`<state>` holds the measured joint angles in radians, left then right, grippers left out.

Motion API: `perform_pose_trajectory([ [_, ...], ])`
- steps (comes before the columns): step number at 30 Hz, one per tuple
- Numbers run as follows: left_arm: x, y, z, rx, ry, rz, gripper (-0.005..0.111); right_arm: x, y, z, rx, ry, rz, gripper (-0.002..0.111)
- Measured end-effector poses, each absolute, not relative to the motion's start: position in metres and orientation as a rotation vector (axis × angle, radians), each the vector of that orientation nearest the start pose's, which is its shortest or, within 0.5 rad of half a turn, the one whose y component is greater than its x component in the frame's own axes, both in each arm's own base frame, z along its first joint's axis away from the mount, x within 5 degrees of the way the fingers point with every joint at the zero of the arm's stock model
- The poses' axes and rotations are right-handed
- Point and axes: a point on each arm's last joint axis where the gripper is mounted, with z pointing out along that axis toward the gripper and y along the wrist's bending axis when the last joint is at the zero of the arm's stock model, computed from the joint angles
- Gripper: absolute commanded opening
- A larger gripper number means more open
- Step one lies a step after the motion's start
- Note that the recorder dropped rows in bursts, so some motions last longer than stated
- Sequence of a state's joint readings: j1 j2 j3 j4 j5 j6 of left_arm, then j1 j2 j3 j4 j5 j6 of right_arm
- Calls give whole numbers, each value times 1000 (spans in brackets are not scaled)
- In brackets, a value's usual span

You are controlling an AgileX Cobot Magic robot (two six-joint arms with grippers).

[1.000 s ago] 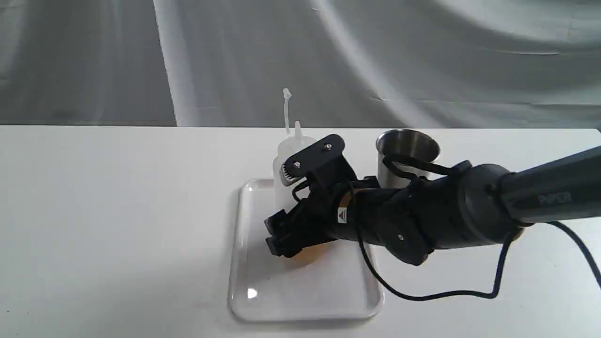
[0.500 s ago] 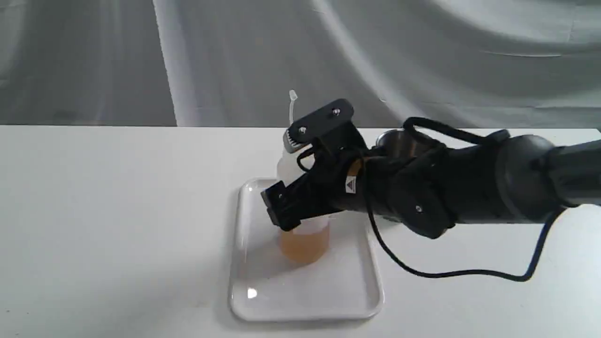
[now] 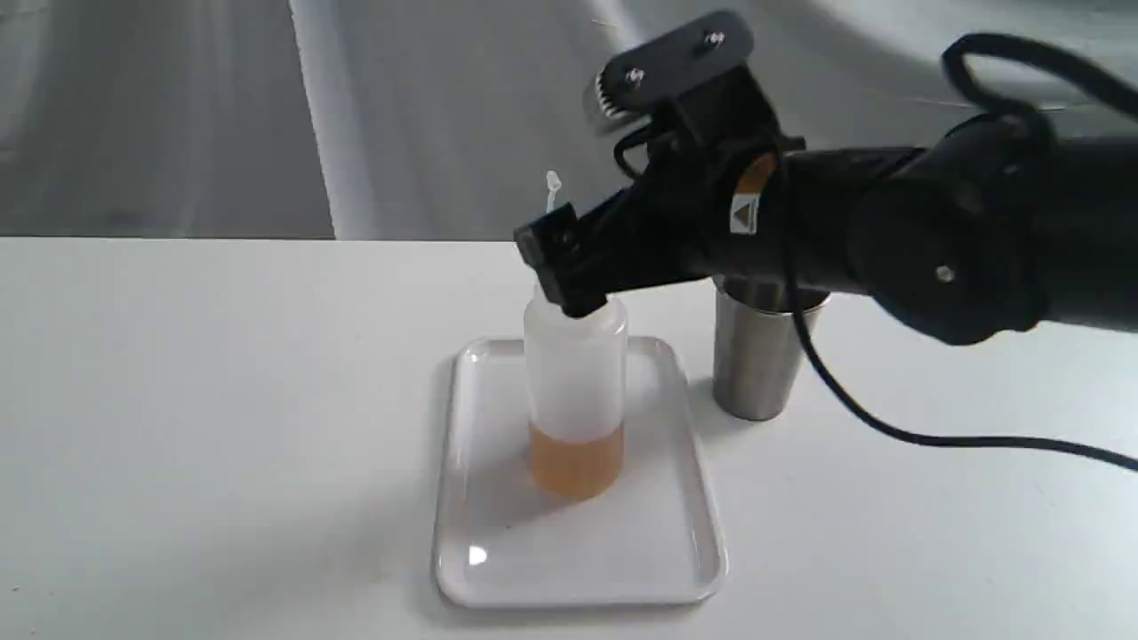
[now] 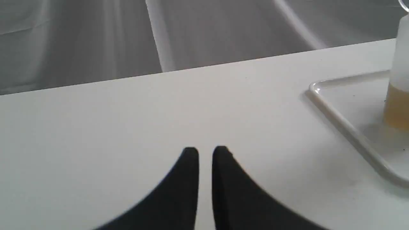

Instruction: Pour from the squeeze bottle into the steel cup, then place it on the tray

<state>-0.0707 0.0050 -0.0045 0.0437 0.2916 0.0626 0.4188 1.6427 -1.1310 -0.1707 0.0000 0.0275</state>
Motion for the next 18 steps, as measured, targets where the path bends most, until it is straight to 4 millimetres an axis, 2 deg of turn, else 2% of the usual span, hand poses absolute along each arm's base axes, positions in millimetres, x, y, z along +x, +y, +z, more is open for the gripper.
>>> perform_pose_trajectory([
  [5,55,-3,188,146,1770,36,8,316,141,310,-530,1816,196,94],
  [9,55,-3,188,146,1770,36,8,285,126,320,-516,1787,195,88],
  [14,55,-3,188,146,1770,36,8,239,103,331,-490,1722,196,70],
  [18,55,-3,188,146,1770,36,8,204,88,336,-472,1654,203,47],
])
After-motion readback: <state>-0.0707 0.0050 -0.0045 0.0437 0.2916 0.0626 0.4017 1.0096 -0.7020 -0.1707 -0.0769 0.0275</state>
